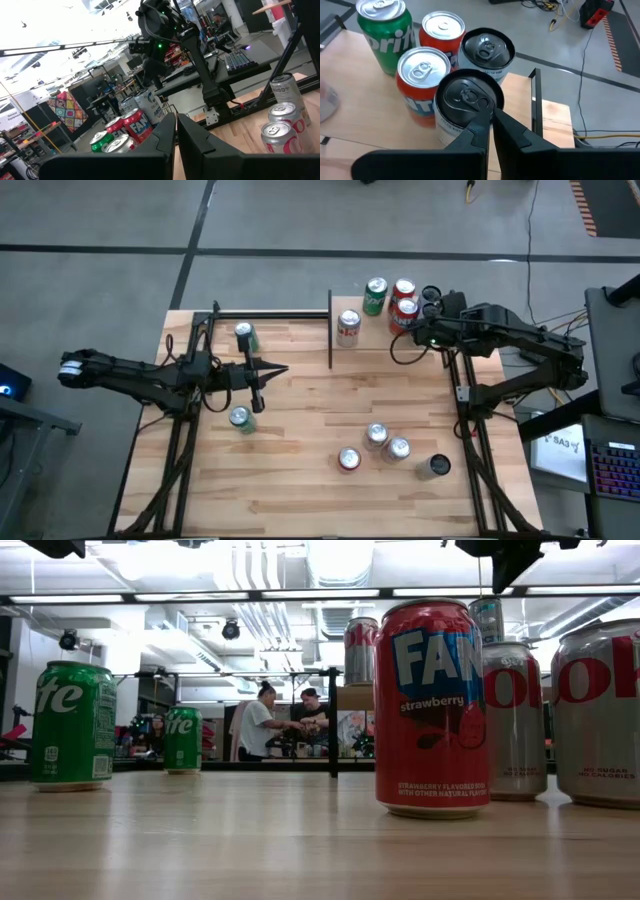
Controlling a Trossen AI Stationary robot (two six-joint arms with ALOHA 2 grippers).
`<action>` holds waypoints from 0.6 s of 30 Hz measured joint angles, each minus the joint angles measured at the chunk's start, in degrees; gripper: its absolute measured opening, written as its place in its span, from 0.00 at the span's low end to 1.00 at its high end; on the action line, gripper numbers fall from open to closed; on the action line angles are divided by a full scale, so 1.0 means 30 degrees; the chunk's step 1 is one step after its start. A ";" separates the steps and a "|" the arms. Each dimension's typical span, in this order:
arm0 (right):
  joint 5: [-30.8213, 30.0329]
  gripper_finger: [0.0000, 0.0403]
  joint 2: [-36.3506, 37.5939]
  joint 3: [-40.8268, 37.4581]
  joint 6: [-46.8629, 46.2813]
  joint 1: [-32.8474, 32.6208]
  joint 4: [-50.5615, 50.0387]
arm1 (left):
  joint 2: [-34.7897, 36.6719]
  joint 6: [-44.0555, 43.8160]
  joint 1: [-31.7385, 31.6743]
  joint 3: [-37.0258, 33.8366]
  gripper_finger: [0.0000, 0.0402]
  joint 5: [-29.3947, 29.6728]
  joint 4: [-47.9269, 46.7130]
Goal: Place canned beverage on shelf
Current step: Put the left white soda can on the shelf aligned in front of the other white soda can
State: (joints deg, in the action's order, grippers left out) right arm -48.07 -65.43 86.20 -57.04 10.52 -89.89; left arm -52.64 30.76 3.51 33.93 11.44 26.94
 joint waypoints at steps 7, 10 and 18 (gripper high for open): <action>-0.0315 0.03 0.0000 -0.0856 -0.0007 0.0000 0.0138 | 0.0000 0.0002 0.0000 0.0000 0.00 0.0000 0.0000; -0.0473 0.03 0.0005 -0.0899 -0.0002 0.0000 0.0090 | 0.0000 0.0001 0.0000 0.0000 0.00 0.0000 0.0000; -0.0981 0.03 0.0131 -0.0877 0.0968 0.0000 0.0037 | 0.0000 0.0001 0.0000 0.0000 0.00 0.0000 0.0000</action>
State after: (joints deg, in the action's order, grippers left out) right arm -51.02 -65.04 83.57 -54.13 10.52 -89.77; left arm -52.64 30.77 3.51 33.93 11.44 26.94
